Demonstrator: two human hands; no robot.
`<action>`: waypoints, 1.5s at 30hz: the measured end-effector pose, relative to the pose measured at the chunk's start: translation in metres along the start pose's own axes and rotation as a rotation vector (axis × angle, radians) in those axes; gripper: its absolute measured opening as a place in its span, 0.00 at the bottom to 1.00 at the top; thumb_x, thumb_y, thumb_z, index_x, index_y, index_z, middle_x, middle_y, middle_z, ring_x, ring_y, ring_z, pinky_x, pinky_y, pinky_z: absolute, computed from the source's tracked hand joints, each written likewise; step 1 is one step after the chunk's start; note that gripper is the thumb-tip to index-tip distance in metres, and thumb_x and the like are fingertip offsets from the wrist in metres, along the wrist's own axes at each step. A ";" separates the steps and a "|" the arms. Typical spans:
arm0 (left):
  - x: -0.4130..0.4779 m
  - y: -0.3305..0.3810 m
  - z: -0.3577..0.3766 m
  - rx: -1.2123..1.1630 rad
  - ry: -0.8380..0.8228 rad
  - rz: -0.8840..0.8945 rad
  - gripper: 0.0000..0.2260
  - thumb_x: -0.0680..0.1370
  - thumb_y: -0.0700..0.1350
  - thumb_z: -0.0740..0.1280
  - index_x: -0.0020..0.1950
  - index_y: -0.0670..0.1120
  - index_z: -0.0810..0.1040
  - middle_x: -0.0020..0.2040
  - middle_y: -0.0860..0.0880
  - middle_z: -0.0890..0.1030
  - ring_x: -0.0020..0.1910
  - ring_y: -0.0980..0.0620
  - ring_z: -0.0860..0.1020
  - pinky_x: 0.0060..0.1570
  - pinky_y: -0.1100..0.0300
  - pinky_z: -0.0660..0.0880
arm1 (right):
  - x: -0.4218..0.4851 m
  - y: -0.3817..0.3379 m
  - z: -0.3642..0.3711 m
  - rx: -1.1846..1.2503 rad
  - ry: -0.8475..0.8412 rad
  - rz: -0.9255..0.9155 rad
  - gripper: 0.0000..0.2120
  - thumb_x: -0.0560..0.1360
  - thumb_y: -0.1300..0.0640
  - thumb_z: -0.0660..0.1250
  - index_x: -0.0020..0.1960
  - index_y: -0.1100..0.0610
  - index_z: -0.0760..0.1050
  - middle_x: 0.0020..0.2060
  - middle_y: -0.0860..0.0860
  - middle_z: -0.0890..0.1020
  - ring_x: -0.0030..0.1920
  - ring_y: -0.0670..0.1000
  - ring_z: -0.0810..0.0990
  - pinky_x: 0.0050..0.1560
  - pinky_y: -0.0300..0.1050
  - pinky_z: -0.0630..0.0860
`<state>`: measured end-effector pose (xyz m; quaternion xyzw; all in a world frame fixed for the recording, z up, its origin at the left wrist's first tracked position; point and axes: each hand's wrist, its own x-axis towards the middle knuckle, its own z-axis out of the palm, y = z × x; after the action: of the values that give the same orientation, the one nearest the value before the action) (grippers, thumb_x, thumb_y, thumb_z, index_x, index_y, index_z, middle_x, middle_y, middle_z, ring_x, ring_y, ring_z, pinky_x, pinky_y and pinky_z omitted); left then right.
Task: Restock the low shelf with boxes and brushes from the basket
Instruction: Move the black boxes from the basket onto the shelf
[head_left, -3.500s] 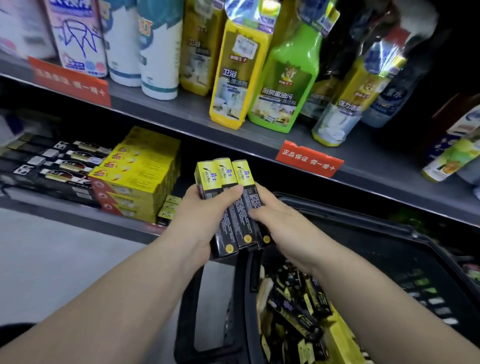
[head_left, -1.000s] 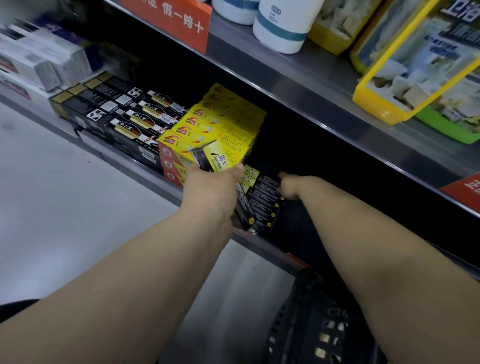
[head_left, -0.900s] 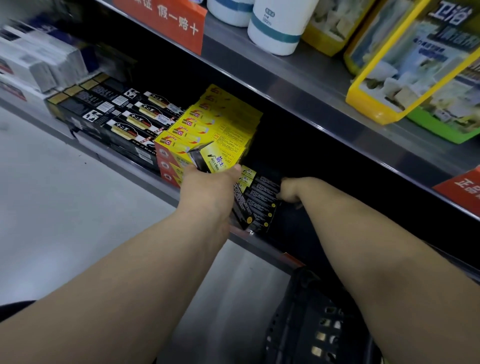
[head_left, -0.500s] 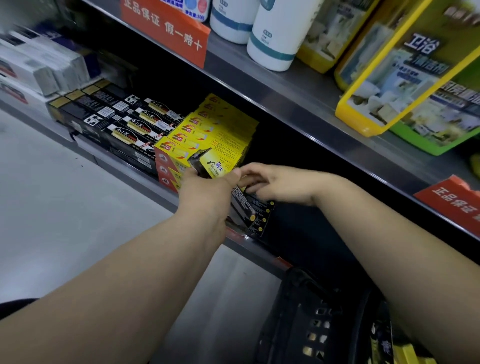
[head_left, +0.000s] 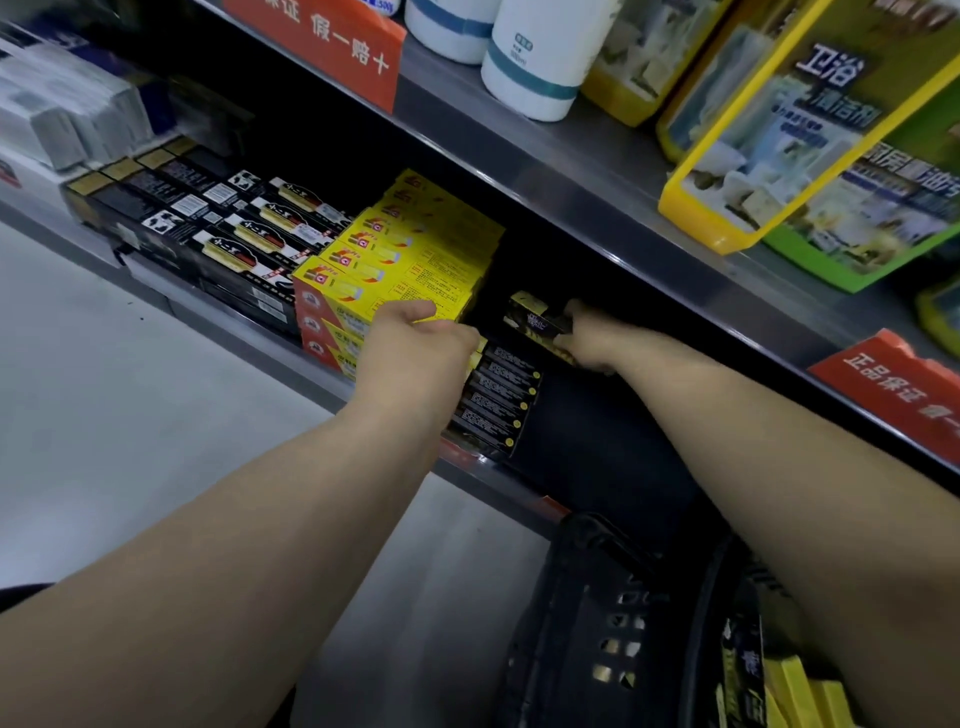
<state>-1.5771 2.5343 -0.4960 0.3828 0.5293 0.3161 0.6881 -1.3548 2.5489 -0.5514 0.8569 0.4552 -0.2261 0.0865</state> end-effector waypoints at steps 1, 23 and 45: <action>0.000 0.001 0.000 0.009 0.004 0.012 0.17 0.76 0.40 0.67 0.65 0.45 0.71 0.39 0.58 0.71 0.25 0.68 0.73 0.17 0.78 0.61 | 0.014 0.001 0.006 -0.019 -0.006 0.036 0.26 0.80 0.60 0.59 0.75 0.60 0.55 0.66 0.60 0.69 0.54 0.55 0.71 0.47 0.42 0.71; -0.030 -0.005 0.027 0.201 -0.127 0.132 0.06 0.76 0.38 0.67 0.51 0.45 0.79 0.39 0.54 0.76 0.36 0.61 0.73 0.28 0.81 0.66 | -0.023 -0.017 -0.014 -0.085 -0.097 -0.224 0.19 0.78 0.65 0.58 0.69 0.59 0.69 0.65 0.56 0.73 0.62 0.55 0.73 0.57 0.40 0.70; -0.152 -0.051 0.097 0.887 -0.941 0.708 0.02 0.77 0.48 0.64 0.47 0.54 0.76 0.44 0.59 0.78 0.44 0.64 0.75 0.43 0.72 0.72 | -0.235 0.209 0.158 0.448 0.008 0.526 0.24 0.77 0.57 0.63 0.68 0.64 0.58 0.64 0.62 0.70 0.63 0.61 0.73 0.54 0.48 0.71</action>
<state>-1.5183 2.3623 -0.4517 0.8681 0.1010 0.0780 0.4796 -1.3462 2.2000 -0.5938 0.9435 0.1580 -0.2869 -0.0503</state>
